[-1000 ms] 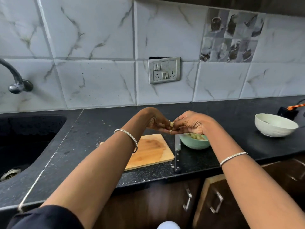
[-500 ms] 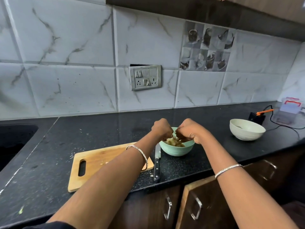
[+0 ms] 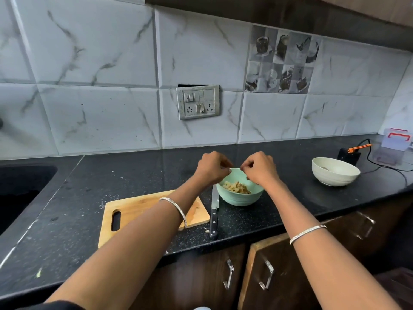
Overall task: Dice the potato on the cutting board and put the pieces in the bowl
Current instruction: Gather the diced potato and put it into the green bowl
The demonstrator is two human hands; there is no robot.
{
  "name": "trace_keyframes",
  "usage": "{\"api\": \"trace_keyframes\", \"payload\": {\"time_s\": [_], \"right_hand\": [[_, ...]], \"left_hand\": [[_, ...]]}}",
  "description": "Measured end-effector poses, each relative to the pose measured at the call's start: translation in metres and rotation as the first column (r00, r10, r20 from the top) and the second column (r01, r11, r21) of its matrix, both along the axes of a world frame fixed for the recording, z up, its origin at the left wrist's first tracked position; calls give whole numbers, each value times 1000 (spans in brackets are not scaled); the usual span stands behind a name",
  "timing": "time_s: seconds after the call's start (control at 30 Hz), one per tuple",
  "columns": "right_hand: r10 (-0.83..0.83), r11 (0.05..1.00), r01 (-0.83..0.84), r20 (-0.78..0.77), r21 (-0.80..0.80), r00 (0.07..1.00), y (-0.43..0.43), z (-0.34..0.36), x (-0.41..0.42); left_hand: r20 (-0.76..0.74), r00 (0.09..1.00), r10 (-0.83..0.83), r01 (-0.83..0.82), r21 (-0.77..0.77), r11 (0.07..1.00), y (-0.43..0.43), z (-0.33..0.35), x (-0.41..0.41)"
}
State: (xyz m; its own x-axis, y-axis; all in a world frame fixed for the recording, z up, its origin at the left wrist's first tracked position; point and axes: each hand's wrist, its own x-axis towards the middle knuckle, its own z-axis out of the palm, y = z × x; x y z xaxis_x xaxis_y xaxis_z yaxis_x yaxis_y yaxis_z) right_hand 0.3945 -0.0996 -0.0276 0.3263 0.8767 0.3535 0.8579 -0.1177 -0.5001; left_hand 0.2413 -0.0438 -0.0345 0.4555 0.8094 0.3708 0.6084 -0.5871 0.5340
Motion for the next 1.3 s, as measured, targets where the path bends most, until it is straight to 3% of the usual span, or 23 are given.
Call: {"api": "trace_keyframes", "payload": {"time_s": [0.13,0.2,0.33,0.47,0.57,0.7,0.97,1.17,1.3], "right_hand": [[91,981,-59,-169,184,981,-6,-2,-30],[192,966,-157,-158,207,969,-9,-9,-56],[407,913,-407,-27,-11,913,-9,-29,-110],[540,834,-530,26,-155,841,-3,-48,-154],[597,776,-573,15,-264,802,6,-63,-181],[670,710,-616,58,-340,740,9,-76,-209],[695,705,-615,174,-352,697,-8,-81,-197],[574,815,-540,162,-211,803,7,-61,-171],[561,818,-510,179,-266,808,16,-72,-181]], "left_hand": [[61,998,-27,34,-115,993,0,8,-55],[80,996,30,-15,-185,983,-1,8,-94],[57,966,254,-221,-336,916,-9,-6,-169],[-105,932,346,-354,-454,818,-25,-24,-222],[-211,910,357,-415,-448,792,-38,-35,-242],[-235,892,386,-450,-399,799,-54,-47,-255],[-275,879,390,-471,-379,796,-72,-56,-255],[-337,848,410,-515,-336,789,-74,-54,-246],[-343,845,411,-519,-338,785,-76,-56,-245]]}}
